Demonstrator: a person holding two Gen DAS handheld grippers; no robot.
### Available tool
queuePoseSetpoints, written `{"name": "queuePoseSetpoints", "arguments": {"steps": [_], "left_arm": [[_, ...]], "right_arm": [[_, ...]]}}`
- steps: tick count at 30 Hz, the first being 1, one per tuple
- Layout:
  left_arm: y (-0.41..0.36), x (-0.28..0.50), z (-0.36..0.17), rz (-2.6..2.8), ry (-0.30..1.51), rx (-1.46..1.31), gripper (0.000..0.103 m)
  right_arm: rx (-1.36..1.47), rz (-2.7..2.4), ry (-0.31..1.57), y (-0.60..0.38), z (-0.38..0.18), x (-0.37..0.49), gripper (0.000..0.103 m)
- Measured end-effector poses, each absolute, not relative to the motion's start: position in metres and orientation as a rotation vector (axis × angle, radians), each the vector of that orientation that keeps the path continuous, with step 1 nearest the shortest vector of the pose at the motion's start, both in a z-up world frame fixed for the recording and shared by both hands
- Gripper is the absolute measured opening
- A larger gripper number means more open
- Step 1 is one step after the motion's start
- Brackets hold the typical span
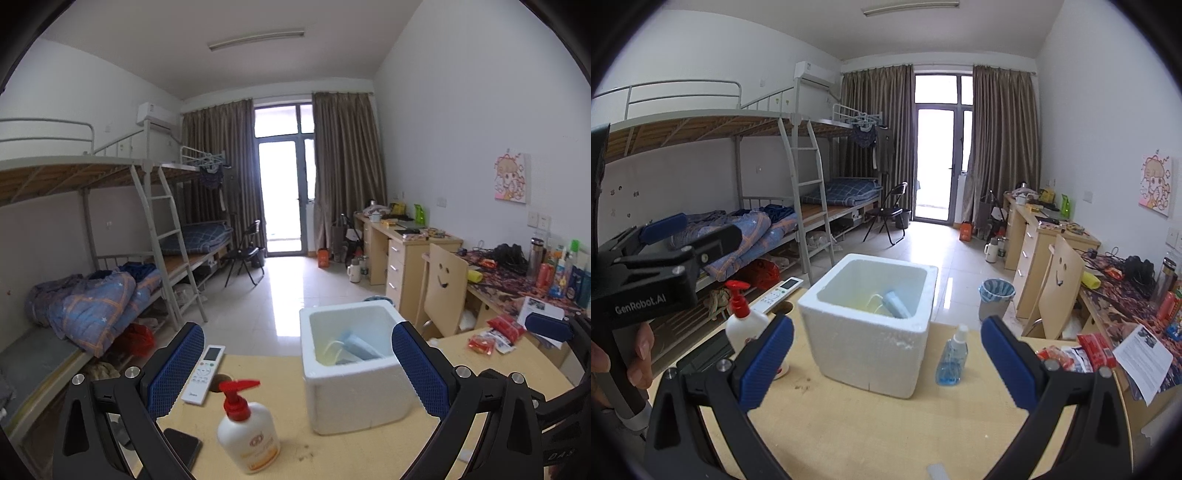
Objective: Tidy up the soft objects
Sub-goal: 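Move both open tools away from the box back over the table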
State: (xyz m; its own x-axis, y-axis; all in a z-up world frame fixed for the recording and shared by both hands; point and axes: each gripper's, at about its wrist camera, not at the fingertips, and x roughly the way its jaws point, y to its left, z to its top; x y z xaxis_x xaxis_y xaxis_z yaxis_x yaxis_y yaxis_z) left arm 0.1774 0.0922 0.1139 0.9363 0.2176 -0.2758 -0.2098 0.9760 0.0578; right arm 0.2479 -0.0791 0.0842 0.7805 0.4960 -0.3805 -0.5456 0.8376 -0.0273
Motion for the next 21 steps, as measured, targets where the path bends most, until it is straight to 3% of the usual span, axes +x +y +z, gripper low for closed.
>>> {"name": "queuePoseSetpoints", "arguments": {"steps": [21], "left_arm": [[0.062,0.116,0.081,0.083,0.286,-0.011,0.102]], "right_arm": [[-0.108,0.513,0.371,-0.118,0.057,0.189,0.103]]}}
